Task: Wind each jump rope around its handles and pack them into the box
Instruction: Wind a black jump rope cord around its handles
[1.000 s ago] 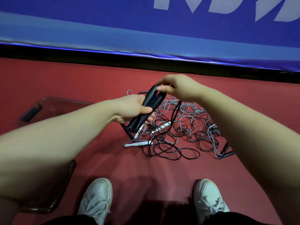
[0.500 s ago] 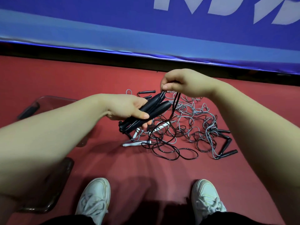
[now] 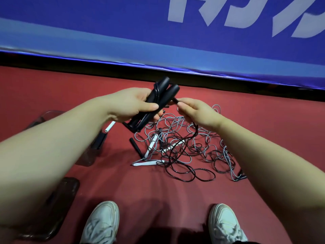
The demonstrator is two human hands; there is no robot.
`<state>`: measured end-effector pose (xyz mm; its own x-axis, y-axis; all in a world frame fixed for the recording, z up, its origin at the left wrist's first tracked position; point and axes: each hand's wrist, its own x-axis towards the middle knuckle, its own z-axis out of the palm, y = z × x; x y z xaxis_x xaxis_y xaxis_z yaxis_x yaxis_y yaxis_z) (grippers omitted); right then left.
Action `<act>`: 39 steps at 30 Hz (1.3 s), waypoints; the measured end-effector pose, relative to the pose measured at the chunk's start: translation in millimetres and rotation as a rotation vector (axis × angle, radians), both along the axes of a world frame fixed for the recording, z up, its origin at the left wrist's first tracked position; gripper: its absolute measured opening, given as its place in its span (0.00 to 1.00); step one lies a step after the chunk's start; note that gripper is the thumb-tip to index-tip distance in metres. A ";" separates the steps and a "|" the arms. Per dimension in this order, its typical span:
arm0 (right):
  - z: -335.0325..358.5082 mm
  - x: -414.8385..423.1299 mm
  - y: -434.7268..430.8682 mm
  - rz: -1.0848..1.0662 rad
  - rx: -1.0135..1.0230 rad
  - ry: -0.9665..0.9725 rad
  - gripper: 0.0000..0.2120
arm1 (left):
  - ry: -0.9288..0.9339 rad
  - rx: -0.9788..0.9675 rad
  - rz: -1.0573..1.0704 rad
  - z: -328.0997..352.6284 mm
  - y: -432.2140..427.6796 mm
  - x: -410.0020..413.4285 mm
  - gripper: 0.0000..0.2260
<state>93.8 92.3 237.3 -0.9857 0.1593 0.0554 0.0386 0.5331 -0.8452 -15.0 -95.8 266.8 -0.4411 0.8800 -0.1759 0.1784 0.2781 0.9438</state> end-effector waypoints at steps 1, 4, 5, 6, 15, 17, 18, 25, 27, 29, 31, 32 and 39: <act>-0.9 1.4 3.9 0.007 0.056 -0.020 0.11 | -0.009 0.009 0.034 -0.8 -0.1 1.6 0.07; 1.7 -1.8 3.2 -0.090 0.096 -0.020 0.09 | 0.007 0.021 0.114 -5.5 5.6 3.4 0.06; 1.4 -3.0 2.3 -0.118 0.079 -0.030 0.09 | 0.008 0.035 0.169 -6.9 8.5 1.1 0.07; 2.0 -3.2 -0.8 -0.136 0.063 -0.054 0.09 | 0.017 0.048 0.222 -8.7 10.7 -2.7 0.10; 18.6 -10.8 -27.6 -0.170 0.462 -0.245 0.13 | 0.140 -0.076 0.338 -24.1 15.7 -14.0 0.19; 22.6 -10.7 -33.5 -0.161 0.473 -0.293 0.13 | 0.322 -0.167 0.301 -27.7 17.0 -16.3 0.22; 24.3 -9.9 -36.5 -0.157 0.472 -0.318 0.12 | 0.459 -0.236 0.271 -28.9 17.5 -17.1 0.23; 42.5 -3.7 -46.3 -0.090 0.500 -0.380 0.17 | 0.957 -0.518 0.028 -33.9 21.8 -4.2 0.26; 48.0 -3.8 -43.5 -0.078 0.574 -0.378 0.12 | 0.995 -0.526 -0.069 -33.6 24.3 -2.2 0.25; 54.0 -1.8 -40.6 -0.062 0.652 -0.383 0.09 | 1.026 -0.519 -0.163 -31.4 27.4 0.2 0.24; 58.7 0.7 -39.0 -0.003 0.760 -0.417 0.07 | 1.063 -0.531 -0.263 -28.0 30.3 3.7 0.22; 60.1 1.7 -38.7 0.039 0.817 -0.436 0.06 | 1.073 -0.543 -0.309 -27.1 31.3 5.7 0.21; 61.6 6.2 -28.9 0.331 1.021 -0.391 0.09 | 0.870 -0.549 -0.511 -31.4 27.2 10.9 0.14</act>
